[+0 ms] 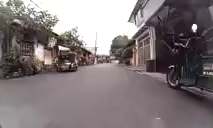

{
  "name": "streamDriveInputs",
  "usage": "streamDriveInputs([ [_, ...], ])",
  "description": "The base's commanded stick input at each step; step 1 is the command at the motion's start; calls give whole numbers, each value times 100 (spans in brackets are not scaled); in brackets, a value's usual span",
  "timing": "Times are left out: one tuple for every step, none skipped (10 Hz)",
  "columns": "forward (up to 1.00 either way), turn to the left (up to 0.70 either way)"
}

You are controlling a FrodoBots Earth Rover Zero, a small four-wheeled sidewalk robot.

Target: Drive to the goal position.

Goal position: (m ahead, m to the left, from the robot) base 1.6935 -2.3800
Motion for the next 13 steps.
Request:
streamDriveInputs([
  [100,0],
  [100,0],
  [100,0],
  [100,0],
  [100,0],
  [100,0],
  [100,0],
  [100,0],
  [100,0],
  [100,0],
  [100,0],
  [100,0],
  [100,0],
])
